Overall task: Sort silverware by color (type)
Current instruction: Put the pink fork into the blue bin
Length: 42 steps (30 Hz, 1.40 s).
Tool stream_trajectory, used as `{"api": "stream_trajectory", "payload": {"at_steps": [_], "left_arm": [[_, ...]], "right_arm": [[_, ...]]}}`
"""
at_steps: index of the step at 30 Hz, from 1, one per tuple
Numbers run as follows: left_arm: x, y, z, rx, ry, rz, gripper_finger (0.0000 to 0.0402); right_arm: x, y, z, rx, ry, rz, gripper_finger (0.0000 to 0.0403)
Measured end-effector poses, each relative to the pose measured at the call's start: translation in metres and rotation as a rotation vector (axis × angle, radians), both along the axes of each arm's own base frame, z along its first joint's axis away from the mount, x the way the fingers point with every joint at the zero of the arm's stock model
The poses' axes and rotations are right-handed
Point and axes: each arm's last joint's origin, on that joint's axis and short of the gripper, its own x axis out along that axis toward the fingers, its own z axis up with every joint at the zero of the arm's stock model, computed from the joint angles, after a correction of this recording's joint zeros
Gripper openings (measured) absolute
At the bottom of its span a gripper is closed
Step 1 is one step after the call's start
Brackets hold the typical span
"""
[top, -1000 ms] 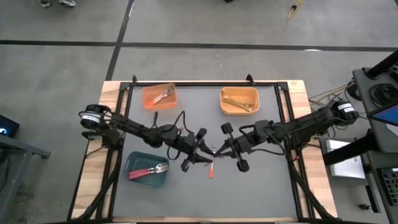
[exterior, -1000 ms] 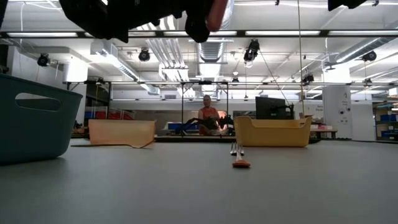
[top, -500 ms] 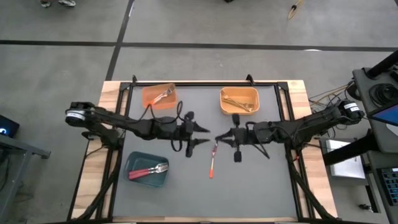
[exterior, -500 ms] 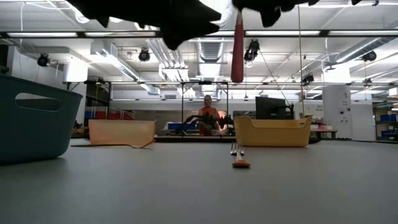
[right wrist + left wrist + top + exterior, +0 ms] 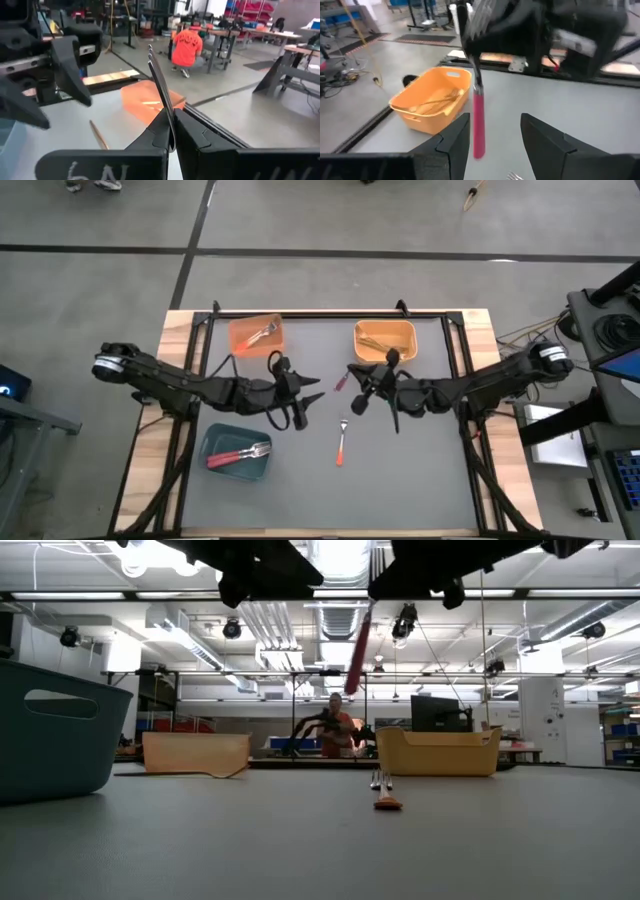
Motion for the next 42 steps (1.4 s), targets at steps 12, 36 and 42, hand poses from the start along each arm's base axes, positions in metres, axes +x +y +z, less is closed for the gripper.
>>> {"api": "stream_trajectory", "payload": {"at_steps": [12,36,42], "left_arm": [[-0.008,-0.045,-0.004,0.062,-0.008,0.046,0.0157],[0.001,-0.084,-0.021,0.274,-0.046,0.146,0.0157],[0.005,-0.074,-0.022,0.329,-0.013,0.178,0.0157]], "right_arm": [[0.019,0.024,-0.012,-0.014,-0.147,0.063,0.0008],[0.045,0.06,-0.008,-0.08,-0.208,-0.013,0.0008],[0.055,0.064,-0.008,-0.094,-0.199,-0.015,0.0008]]}}
